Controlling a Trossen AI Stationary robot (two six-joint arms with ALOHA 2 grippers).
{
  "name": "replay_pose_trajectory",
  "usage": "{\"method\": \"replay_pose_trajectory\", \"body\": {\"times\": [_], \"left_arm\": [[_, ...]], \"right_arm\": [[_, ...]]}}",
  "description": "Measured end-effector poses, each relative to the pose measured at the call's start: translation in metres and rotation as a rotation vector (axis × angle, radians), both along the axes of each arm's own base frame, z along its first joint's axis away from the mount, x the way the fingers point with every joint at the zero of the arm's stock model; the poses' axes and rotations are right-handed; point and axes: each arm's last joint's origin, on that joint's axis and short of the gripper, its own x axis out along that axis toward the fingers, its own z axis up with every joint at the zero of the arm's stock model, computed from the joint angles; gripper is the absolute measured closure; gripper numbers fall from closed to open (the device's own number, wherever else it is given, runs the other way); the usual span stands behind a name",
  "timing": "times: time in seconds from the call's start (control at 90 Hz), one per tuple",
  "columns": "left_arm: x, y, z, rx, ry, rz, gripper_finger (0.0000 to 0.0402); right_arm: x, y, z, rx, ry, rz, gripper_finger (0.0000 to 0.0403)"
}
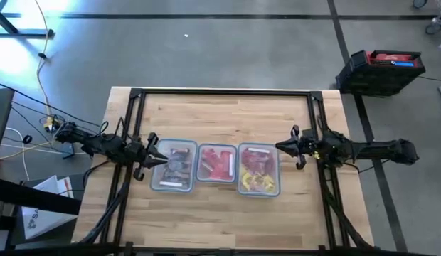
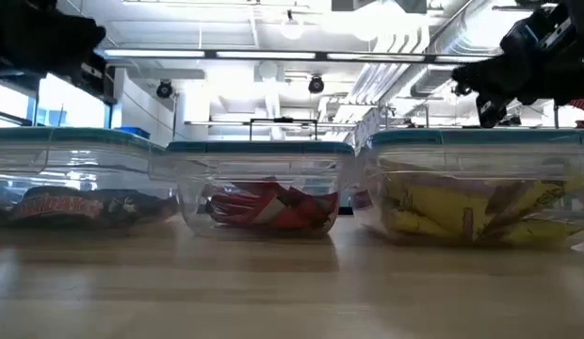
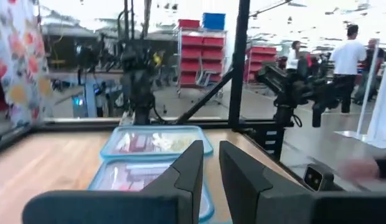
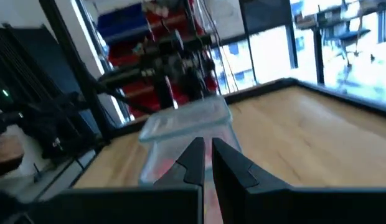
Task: Sort candy
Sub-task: Return to Home Position
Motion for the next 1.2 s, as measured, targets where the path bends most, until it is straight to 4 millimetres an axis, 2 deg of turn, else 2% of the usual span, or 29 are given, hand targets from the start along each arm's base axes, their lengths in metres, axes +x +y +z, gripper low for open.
{"method": "replay_pose_trajectory", "body": {"times": [0.522, 1.2], "left_arm": [[0.000, 0.000, -0.002, 0.005, 0.020, 0.014, 0.0363], [0.000, 0.001, -0.002, 0.003, 0.021, 0.032, 0.0363]], "right_arm": [[-0.001, 0.000, -0.016, 0.002, 0.169, 0.000, 0.0402], [-0.002, 0.000, -0.017, 0.002, 0.181, 0.000, 0.0402]]}}
